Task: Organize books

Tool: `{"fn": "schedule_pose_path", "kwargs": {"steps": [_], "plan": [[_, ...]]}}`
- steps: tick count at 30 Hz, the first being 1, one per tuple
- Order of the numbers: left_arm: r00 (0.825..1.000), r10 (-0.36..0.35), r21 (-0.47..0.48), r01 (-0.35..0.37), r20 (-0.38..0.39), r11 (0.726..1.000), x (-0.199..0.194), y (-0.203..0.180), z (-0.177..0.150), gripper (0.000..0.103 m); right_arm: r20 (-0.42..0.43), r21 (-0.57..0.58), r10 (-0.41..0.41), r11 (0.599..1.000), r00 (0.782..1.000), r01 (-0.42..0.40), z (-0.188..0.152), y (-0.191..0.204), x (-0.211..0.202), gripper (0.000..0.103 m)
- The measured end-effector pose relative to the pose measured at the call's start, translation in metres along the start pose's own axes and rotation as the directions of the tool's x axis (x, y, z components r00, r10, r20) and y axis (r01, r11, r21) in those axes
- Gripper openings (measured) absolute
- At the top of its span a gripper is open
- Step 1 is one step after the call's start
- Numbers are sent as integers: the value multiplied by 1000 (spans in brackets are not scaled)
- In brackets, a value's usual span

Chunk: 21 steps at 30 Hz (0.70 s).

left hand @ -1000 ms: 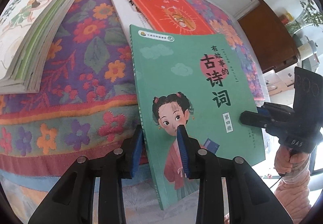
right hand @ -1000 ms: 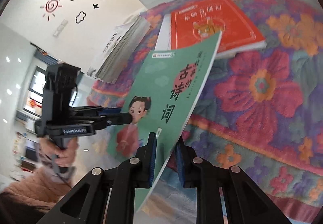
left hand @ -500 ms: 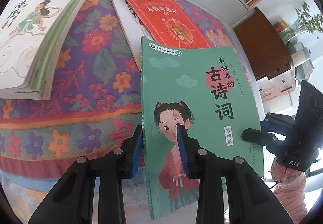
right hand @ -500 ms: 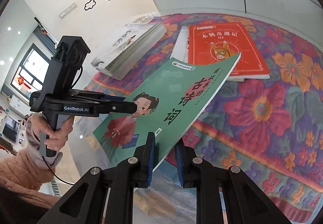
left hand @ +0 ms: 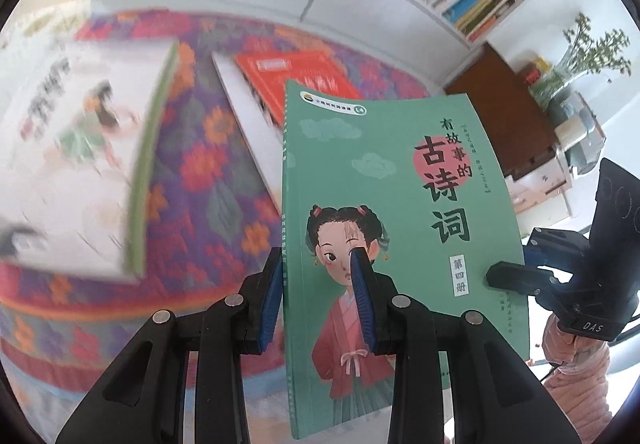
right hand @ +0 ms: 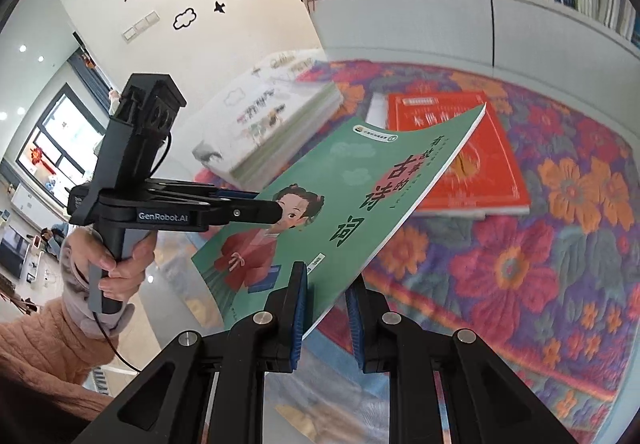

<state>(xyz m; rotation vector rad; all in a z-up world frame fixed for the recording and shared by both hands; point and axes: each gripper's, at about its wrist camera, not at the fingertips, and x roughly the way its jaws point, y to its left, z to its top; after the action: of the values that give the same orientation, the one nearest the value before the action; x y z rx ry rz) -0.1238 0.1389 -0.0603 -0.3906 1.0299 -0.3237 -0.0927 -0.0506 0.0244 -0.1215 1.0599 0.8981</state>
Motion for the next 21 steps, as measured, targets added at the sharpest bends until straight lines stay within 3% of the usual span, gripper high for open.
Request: {"fn": "schedule_pose_path", "kwargs": {"steps": [9,14,21], "plan": [[991,68,-50,-63,114,997,-54,54,41,29,35,-38,65,997,997,-63,74,32,19,18],[982,109,-99,-95,153,991,-76,99,62,29,29,-70,115,991,993,-113,109,55,53,18],[975,152,-203,-118,164,972,-77,166,73,29,-5,-53,189,981,982,-189,143,69,120,19]]}}
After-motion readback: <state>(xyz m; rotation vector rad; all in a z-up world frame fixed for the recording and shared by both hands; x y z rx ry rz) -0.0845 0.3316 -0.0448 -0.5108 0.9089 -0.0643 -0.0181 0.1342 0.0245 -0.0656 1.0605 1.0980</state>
